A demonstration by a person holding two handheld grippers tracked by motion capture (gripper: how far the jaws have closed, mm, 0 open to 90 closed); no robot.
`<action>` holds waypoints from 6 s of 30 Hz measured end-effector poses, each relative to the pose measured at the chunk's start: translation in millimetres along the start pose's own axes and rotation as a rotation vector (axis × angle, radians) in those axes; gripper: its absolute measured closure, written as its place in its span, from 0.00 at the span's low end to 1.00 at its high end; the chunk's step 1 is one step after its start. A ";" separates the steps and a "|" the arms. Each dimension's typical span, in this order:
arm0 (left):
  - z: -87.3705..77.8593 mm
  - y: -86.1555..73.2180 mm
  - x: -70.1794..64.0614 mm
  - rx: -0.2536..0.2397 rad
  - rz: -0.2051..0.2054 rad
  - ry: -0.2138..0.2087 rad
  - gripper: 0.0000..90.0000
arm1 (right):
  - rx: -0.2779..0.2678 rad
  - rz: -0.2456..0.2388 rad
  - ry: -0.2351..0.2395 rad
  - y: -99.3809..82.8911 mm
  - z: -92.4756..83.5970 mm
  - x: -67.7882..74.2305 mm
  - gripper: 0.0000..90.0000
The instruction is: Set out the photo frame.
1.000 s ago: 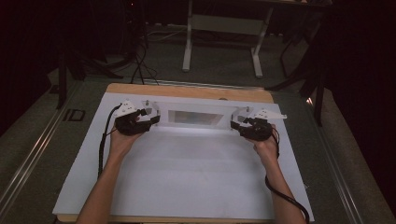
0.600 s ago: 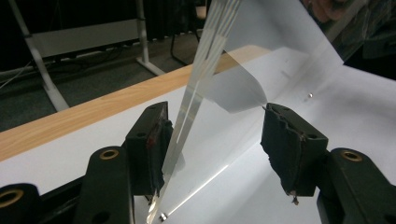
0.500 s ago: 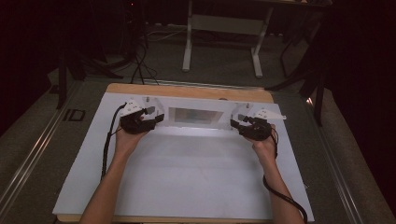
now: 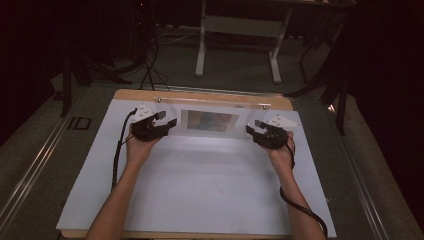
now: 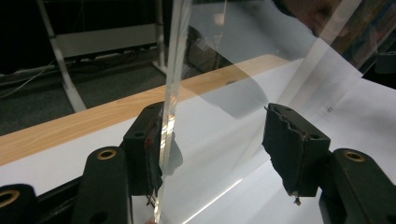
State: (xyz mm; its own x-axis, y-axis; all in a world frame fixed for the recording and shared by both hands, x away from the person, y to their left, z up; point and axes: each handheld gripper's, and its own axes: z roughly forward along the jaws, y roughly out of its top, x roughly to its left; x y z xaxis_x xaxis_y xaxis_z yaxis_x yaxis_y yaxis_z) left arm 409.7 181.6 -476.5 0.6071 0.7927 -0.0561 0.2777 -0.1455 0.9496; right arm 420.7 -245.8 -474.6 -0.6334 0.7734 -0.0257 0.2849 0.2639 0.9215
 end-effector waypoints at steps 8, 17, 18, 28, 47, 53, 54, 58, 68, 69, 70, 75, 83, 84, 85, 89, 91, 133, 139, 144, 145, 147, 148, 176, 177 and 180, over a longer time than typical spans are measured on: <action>6.2 2.4 -1.9 0.000 0.017 0.050 0.44 | 0.009 -0.034 -0.042 3.8 5.6 0.8 0.57; 10.1 5.9 -2.1 0.009 0.024 0.074 0.43 | 0.023 -0.033 -0.037 7.6 8.5 -2.5 0.57; 10.6 6.4 -1.9 0.011 0.025 0.077 0.43 | 0.024 -0.031 -0.037 7.9 8.9 -2.6 0.57; 16.7 10.0 -0.1 0.019 0.012 0.099 0.43 | 0.037 -0.017 -0.033 12.5 14.8 -8.1 0.56; 10.7 14.9 -4.4 0.039 -0.048 0.085 0.43 | 0.082 0.051 -0.011 17.9 10.6 -8.1 0.54; 3.5 14.5 -9.6 0.035 -0.066 0.078 0.43 | 0.073 0.079 -0.001 16.2 2.1 -2.9 0.54; 1.6 12.7 -11.2 0.033 -0.070 0.078 0.43 | 0.072 0.083 -0.001 15.9 0.8 -2.0 0.54; -5.7 6.8 -16.3 0.029 -0.090 0.073 0.43 | 0.077 0.092 -0.001 14.3 -5.9 4.7 0.53; -24.6 1.7 -35.1 0.037 -0.115 0.084 0.43 | 0.079 0.110 0.009 9.2 -23.8 17.6 0.53; -25.9 1.8 -36.1 0.037 -0.111 0.084 0.43 | 0.078 0.111 0.009 8.2 -26.1 19.5 0.53; -27.6 3.0 -37.6 0.047 -0.112 0.081 0.43 | 0.077 0.112 0.009 7.5 -27.5 20.3 0.53; -31.3 3.1 -42.0 0.054 -0.117 0.075 0.44 | 0.080 0.118 0.008 5.1 -35.7 24.9 0.53; -40.3 1.5 -50.1 0.053 -0.125 0.076 0.44 | 0.070 0.107 0.012 4.0 -45.3 30.4 0.53; -41.2 0.8 -51.0 0.053 -0.125 0.078 0.44 | 0.069 0.108 0.012 3.8 -45.8 30.8 0.53; -42.2 0.0 -51.4 0.056 -0.126 0.079 0.44 | 0.072 0.108 0.014 3.6 -46.2 31.2 0.53; -45.2 -3.4 -52.8 0.058 -0.134 0.078 0.44 | 0.076 0.100 0.017 2.3 -47.2 33.9 0.53; -46.9 -3.7 -53.3 0.064 -0.128 0.077 0.44 | 0.078 0.097 0.017 1.8 -47.3 35.0 0.53; -52.3 -8.5 -51.0 0.061 -0.114 0.023 0.45 | 0.126 0.079 0.020 -5.0 -54.7 41.7 0.52; -53.1 -7.6 -52.1 0.067 -0.084 0.035 0.46 | 0.133 0.071 0.025 -4.8 -55.4 40.6 0.52; -54.8 -6.5 -51.6 0.075 -0.064 0.035 0.46 | 0.124 0.084 0.021 -3.5 -58.8 36.4 0.51; -56.1 -6.0 -51.2 0.074 -0.059 0.034 0.46 | 0.125 0.087 0.023 -3.3 -59.5 35.4 0.51; -58.7 -4.4 -50.0 0.076 -0.052 0.033 0.46 | 0.128 0.085 0.020 -3.0 -60.7 33.8 0.51; -60.2 -3.4 -49.5 0.073 -0.049 0.034 0.46 | 0.130 0.088 0.021 -2.5 -61.9 33.0 0.51; -95.6 6.8 -21.0 0.018 -0.095 0.036 0.54 | 0.187 0.070 0.039 0.2 -81.8 7.7 0.50; -95.4 6.4 -20.5 0.022 -0.094 0.037 0.54 | 0.191 0.072 0.037 -0.5 -81.6 6.9 0.50; -94.5 4.4 -18.0 0.030 -0.102 0.043 0.54 | 0.199 0.078 0.035 -2.8 -80.7 4.2 0.50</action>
State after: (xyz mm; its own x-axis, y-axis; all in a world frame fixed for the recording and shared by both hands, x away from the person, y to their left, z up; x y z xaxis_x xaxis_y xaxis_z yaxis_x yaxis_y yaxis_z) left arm 329.7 222.7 -442.1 0.5426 0.8286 -0.1382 0.3586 -0.0797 0.9301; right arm 359.2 -289.7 -446.0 -0.6275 0.7764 0.0592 0.4680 0.3152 0.8256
